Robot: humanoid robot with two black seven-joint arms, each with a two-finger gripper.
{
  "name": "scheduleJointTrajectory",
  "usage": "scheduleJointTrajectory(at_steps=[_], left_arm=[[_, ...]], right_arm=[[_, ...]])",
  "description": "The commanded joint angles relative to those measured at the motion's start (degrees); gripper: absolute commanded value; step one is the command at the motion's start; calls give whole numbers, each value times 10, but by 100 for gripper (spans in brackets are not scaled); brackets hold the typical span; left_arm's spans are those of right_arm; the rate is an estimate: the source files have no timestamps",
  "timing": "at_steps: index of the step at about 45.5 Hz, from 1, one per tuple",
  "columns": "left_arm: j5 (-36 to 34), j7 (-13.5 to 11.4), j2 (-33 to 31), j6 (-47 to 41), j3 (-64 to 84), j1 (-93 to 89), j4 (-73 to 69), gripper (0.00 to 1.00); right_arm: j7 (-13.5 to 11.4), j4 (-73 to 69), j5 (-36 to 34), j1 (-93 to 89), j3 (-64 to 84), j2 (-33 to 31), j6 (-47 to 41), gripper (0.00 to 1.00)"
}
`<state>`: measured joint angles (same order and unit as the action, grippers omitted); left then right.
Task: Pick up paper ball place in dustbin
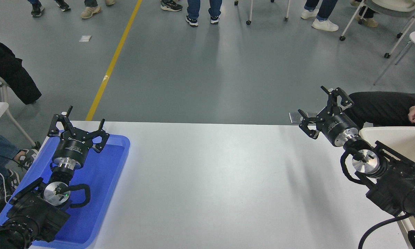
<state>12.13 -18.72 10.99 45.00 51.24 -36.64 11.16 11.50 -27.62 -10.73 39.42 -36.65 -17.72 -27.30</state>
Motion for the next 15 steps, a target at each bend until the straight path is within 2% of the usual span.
scheduleJointTrajectory(at_steps=[1,15], left_arm=[[0,0,0,0,0,0,0,100],[0,0,0,0,0,0,0,100]], right_arm=[[0,6,-2,-23,-3,2,-24,100],[0,8,-2,-29,-3,0,-25,100]])
